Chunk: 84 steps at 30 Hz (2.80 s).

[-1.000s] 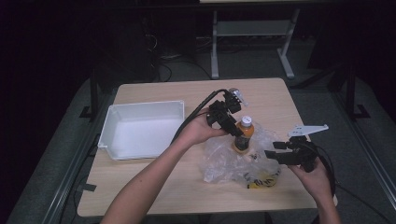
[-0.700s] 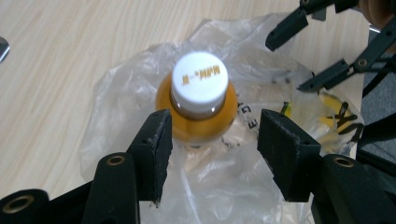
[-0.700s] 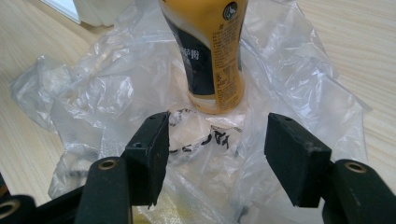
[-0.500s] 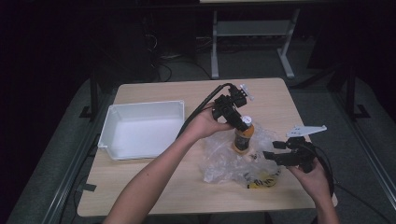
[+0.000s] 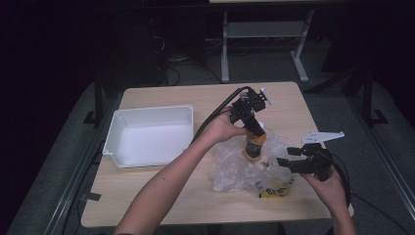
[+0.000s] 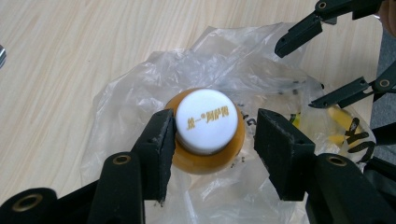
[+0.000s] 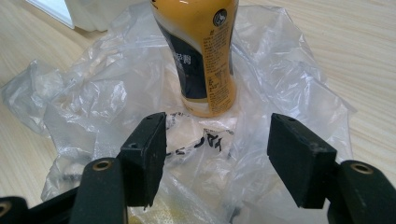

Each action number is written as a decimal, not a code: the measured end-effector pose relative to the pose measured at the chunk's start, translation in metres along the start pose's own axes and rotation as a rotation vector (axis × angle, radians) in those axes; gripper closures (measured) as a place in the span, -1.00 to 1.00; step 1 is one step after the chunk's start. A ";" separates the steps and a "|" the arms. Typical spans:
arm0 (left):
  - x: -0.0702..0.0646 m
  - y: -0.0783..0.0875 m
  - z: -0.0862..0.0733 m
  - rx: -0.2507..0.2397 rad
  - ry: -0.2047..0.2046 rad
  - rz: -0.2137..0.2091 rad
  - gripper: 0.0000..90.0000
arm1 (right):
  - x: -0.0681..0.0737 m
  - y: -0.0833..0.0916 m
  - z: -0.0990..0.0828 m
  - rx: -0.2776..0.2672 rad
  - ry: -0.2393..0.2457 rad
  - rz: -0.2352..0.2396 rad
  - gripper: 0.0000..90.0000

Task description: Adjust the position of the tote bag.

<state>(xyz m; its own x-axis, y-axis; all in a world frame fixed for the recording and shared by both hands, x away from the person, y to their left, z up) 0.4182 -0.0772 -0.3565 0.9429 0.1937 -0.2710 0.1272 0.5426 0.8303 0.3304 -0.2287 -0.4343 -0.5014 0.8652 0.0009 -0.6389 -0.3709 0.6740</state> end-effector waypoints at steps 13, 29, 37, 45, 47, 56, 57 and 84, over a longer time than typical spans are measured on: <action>0.006 -0.008 0.004 0.031 0.009 0.008 0.17 | -0.002 0.001 0.000 -0.009 0.001 0.001 -0.18; 0.007 -0.009 0.005 0.051 0.002 0.024 0.26 | -0.002 0.001 0.000 -0.010 0.001 0.001 -0.20; 0.006 -0.009 0.006 0.056 -0.006 0.038 0.30 | -0.001 0.000 0.000 -0.012 -0.001 0.004 -0.23; 0.006 -0.009 0.007 0.065 -0.002 0.042 0.31 | -0.002 0.000 0.001 -0.018 -0.010 -0.005 -0.29; 0.006 -0.009 0.007 0.064 -0.001 0.041 0.31 | -0.002 0.001 0.001 -0.020 -0.007 -0.004 -0.29; 0.005 -0.009 0.007 0.067 -0.002 0.047 0.31 | -0.003 -0.001 0.000 -0.016 -0.013 -0.001 -0.28; 0.005 -0.009 0.007 0.066 0.000 0.046 0.32 | -0.003 -0.001 0.000 -0.014 -0.014 -0.002 -0.29; -0.005 -0.004 0.016 0.066 -0.002 0.056 0.32 | -0.005 0.000 0.000 -0.035 -0.021 0.001 -0.29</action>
<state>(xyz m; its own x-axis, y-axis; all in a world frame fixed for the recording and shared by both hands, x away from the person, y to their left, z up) 0.4183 -0.0931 -0.3508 0.9498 0.2204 -0.2219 0.0939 0.4760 0.8744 0.3329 -0.2326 -0.4339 -0.4905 0.8713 0.0174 -0.6583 -0.3835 0.6478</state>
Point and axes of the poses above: each handheld gripper's, and its own axes: y roughly backward along the jaws, z roughly out of its top, x roughly to its left, the point moved 6 cm from there along -y, roughly forward along the jaws, and after that the axes turned 14 degrees about -z, right-handed, at the moved point
